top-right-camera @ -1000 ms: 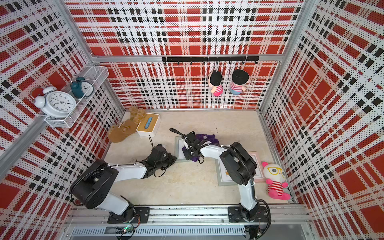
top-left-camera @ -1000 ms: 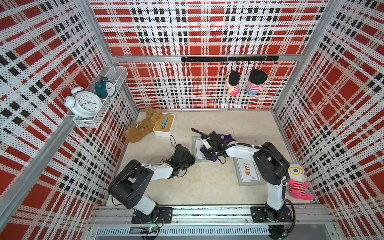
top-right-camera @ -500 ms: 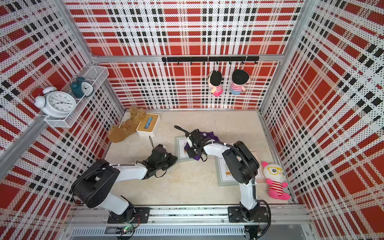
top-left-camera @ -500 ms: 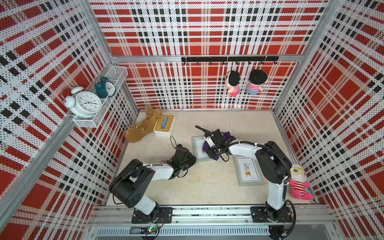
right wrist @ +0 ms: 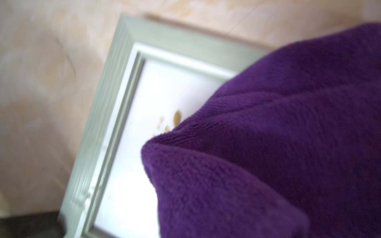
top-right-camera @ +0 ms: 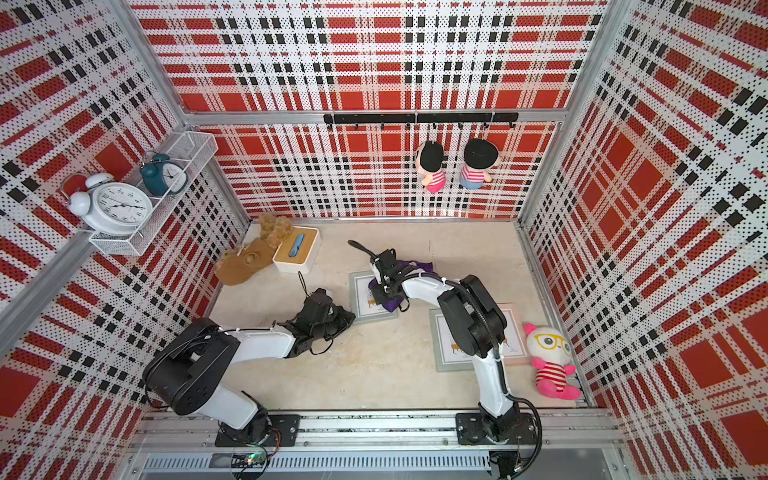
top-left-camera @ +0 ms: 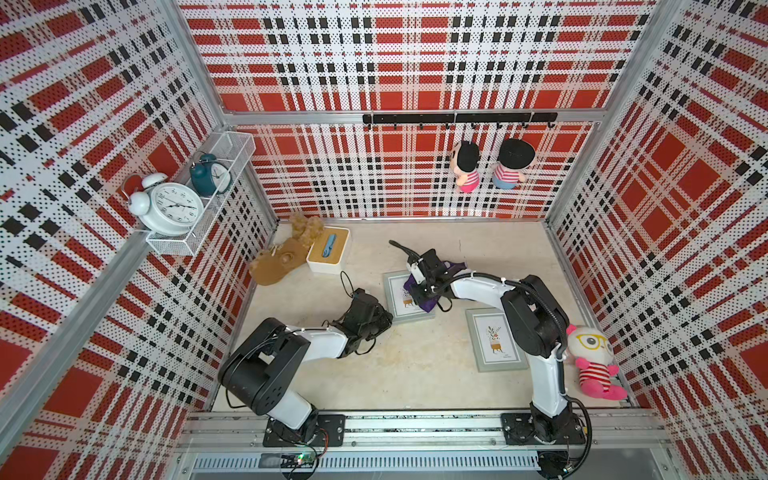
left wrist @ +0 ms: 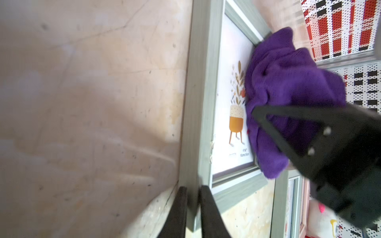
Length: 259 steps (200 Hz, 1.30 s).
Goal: Wipe the picture frame with a cloth
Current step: Wipe the dirt from the picture frame.
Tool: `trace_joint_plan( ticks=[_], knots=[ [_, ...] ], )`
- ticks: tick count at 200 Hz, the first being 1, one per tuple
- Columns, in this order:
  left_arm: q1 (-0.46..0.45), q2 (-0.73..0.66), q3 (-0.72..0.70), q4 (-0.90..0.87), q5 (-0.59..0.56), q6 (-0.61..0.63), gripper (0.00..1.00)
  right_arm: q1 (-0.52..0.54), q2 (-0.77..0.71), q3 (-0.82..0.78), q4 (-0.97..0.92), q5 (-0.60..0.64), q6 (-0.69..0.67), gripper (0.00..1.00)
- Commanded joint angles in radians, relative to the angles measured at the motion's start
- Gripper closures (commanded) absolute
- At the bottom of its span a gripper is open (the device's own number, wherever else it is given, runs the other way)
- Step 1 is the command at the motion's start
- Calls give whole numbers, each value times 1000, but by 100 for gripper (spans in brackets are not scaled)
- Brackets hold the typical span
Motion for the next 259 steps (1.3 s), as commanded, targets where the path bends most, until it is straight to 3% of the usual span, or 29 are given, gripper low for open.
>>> trace_joint_plan(
  ticks=[1,20,64,86,123,173,192,216,259],
  knots=[
    [1,65,-28,-232,-21,20,84,-6,83,105,-123,98,-10,100],
    [2,71,-17,-237,-22,22,84,16,54,88,-117,65,-17,100],
    [0,68,-19,-239,-24,16,84,51,-164,-179,-130,30,-32,100],
    [-1,64,-21,-240,-27,13,84,81,-199,-249,-155,30,-31,100],
    [-1,55,-26,-246,-28,15,84,88,-73,-191,-223,142,-67,100],
    [3,61,-31,-246,-30,25,84,2,39,15,-206,325,-137,100],
    [3,63,-21,-242,-24,29,84,11,57,69,-178,266,-156,100],
    [2,42,13,-242,-3,45,82,17,-48,32,-148,121,-105,100],
    [4,-2,182,-273,37,128,61,18,-251,-94,-242,118,22,100]
  ],
)
